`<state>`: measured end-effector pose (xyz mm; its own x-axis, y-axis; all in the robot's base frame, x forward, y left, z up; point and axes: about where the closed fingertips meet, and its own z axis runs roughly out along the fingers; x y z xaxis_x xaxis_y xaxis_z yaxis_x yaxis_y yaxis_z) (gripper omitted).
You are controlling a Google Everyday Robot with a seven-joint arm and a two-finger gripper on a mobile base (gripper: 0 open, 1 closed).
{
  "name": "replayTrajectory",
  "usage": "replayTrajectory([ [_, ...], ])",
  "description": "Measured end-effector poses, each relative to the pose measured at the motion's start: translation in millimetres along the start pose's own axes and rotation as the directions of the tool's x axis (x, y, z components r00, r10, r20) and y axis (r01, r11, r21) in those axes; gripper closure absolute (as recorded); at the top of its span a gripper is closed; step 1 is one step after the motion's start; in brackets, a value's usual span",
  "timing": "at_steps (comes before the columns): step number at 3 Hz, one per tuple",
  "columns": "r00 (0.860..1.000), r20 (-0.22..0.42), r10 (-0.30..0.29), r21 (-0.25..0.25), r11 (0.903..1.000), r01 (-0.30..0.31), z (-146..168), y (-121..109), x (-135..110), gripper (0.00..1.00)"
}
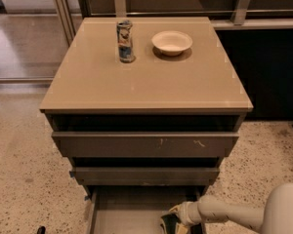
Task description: Place sponge into bottom drawer
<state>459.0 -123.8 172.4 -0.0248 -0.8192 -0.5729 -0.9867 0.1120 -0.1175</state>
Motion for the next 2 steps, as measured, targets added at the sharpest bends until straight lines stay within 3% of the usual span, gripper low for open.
replayTrajectory([
  [1, 0.999, -0.040, 0.008, -0.027, 0.9996, -0.009, 3, -24, -6, 1.00],
  [2, 0.996, -0.075, 0.044, -0.110, 0.9926, -0.052, -1, -39, -16, 1.00],
])
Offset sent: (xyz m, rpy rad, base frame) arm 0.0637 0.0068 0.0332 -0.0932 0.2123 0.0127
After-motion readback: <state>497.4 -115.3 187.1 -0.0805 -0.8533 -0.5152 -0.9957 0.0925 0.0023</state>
